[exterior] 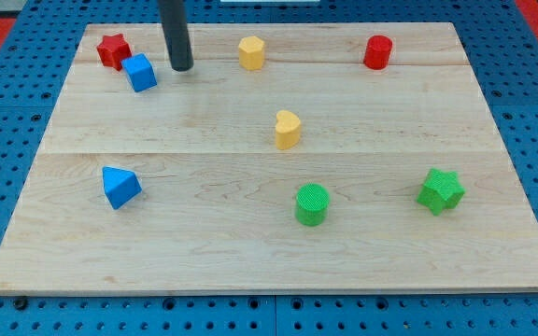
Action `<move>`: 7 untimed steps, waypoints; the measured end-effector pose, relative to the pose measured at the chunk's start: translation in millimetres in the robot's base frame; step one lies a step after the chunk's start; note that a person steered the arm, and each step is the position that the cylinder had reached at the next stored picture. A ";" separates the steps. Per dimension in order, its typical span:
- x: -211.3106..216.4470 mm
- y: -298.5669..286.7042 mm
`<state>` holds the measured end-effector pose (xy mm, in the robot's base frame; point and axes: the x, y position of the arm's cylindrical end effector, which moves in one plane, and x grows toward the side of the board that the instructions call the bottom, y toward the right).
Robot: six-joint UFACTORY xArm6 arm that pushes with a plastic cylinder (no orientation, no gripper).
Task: Point your arm towards green circle
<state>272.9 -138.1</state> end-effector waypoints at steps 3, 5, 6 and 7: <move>78.7 -80.5; 69.9 -32.8; 69.9 -32.4; 69.9 -32.4</move>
<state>342.8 -170.5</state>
